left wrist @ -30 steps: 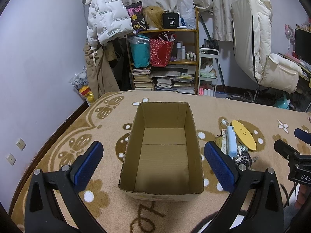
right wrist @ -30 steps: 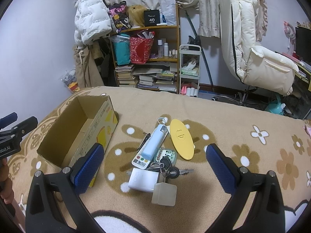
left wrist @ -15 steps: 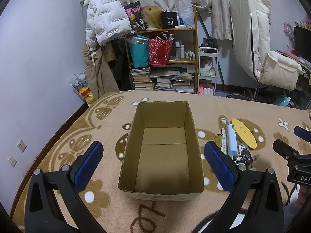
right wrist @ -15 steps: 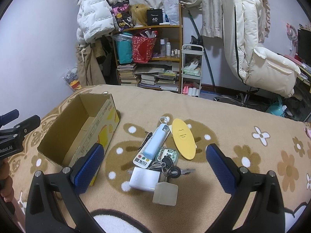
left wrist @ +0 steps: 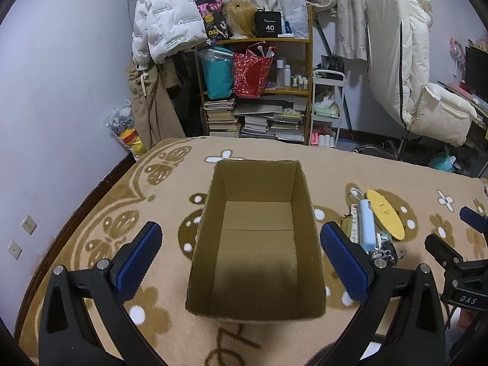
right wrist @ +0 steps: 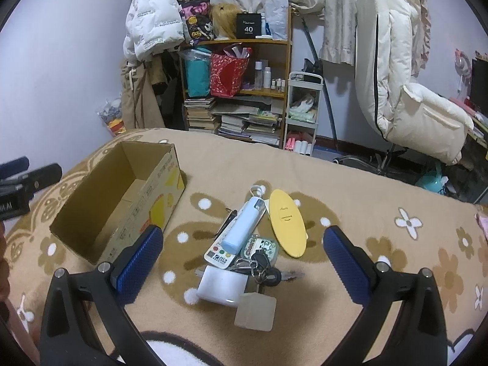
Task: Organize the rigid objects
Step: 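Clamp the box wall with the left gripper while the right gripper grasps the white charger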
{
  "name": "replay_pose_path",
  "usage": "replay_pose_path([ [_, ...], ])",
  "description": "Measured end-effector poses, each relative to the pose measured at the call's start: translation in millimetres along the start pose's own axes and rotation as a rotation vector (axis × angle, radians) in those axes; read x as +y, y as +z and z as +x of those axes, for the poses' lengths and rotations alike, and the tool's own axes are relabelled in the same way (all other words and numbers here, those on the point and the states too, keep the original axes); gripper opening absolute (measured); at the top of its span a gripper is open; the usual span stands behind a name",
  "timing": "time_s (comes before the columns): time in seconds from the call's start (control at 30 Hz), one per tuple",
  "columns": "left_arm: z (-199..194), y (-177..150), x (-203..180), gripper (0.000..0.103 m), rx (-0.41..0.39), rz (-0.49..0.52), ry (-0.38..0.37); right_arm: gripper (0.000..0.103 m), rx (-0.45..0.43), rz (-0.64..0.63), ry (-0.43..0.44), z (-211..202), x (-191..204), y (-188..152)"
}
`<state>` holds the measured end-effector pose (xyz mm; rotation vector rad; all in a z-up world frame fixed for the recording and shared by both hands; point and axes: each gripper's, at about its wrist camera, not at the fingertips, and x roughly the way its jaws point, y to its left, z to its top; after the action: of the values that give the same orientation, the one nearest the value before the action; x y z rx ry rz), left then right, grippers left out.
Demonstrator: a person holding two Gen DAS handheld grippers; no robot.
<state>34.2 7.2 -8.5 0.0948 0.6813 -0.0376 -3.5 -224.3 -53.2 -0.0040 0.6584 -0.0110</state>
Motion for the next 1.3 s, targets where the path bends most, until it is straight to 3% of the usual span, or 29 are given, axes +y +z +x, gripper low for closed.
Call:
replay_pose_path([
  [0.3,38,14,12,0.103,0.063,0.016,0.0,0.103,0.035,0.04,-0.014,22,-11,4],
  [0.43,61,15,21,0.103,0.149,-0.025,-0.064,0.103,0.078,0.069,-0.015,37,-17,3],
  [0.67,92,5,26,0.1,0.259,-0.02,-0.057,0.103,0.199,0.142,-0.002,60,-29,-7],
  [0.77,109,-1,27,0.092,0.318,-0.004,-0.032,0.103,0.249,0.147,-0.009,69,-30,-13],
  [0.97,128,-14,30,0.053,0.404,-0.021,-0.05,0.103,0.375,0.116,-0.04,89,-32,-31],
  [1.03,132,-17,32,0.042,0.42,-0.024,-0.03,0.096,0.431,0.101,-0.043,96,-32,-37],
  [1.07,134,-19,35,0.039,0.429,-0.031,-0.022,0.091,0.452,0.106,-0.038,99,-33,-40],
  [1.3,147,-26,54,0.019,0.494,-0.12,-0.031,0.088,0.547,0.143,0.0,108,-35,-55],
])
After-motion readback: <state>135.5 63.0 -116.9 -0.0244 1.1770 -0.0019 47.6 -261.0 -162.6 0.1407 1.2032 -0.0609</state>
